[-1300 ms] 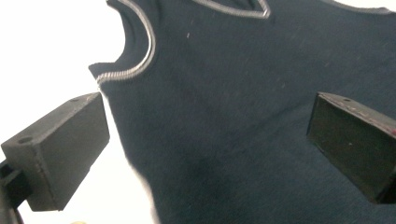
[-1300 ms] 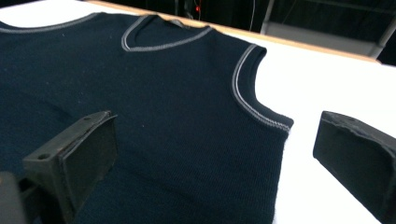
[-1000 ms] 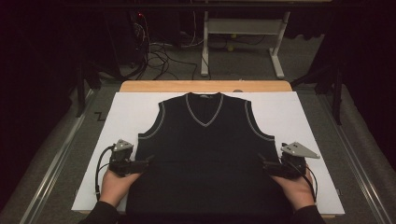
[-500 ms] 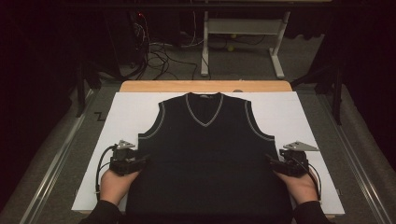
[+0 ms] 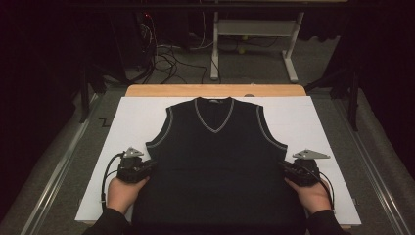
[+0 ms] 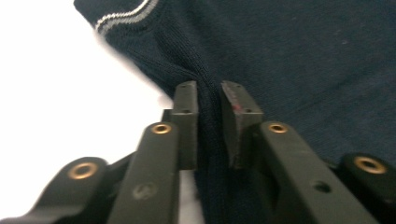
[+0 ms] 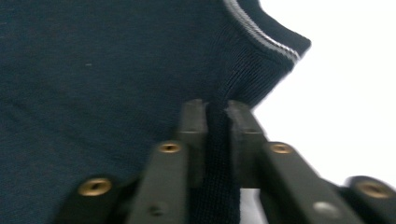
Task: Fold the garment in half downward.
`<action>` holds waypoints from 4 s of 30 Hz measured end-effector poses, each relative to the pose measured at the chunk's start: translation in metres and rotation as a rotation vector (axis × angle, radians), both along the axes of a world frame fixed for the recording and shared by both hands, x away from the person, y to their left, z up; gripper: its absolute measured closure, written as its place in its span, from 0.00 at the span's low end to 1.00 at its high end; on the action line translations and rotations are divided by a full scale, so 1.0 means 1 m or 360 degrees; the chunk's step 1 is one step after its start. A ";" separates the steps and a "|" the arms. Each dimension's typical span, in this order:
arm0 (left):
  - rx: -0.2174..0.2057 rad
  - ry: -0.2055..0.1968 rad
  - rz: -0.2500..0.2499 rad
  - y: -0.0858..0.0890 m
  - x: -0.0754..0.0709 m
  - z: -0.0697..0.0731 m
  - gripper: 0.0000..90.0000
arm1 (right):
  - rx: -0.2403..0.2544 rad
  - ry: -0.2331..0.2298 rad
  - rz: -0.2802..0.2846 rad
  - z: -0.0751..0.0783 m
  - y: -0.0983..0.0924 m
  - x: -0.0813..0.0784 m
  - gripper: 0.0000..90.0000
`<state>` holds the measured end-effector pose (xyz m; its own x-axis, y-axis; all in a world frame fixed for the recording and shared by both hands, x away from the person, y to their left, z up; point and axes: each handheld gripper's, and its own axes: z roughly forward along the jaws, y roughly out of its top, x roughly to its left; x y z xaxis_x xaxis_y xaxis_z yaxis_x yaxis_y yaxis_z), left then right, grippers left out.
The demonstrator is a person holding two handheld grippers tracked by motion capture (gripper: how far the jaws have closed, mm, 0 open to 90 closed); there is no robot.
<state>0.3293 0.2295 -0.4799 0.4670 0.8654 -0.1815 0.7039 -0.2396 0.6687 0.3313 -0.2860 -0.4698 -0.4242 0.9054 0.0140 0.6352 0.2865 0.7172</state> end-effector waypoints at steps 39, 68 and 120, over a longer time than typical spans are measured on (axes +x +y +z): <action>-0.0299 -0.0271 -0.0036 0.023 -0.017 0.035 0.88 | 0.0165 -0.0458 -0.0042 0.032 -0.019 -0.015 0.97; -0.0243 -0.0188 -0.0203 0.032 -0.095 0.028 0.87 | 0.0144 -0.0425 0.0136 0.029 -0.030 -0.100 0.97; -0.0256 -0.0305 0.0038 0.066 -0.083 0.009 0.00 | 0.0239 -0.0364 -0.0025 0.006 -0.040 -0.092 0.09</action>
<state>0.2460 0.2956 -0.4712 0.4858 0.8438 -0.2281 0.5646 -0.1037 0.8188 0.2397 -0.3262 -0.4640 -0.4176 0.9070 0.0538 0.4551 0.1575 0.8764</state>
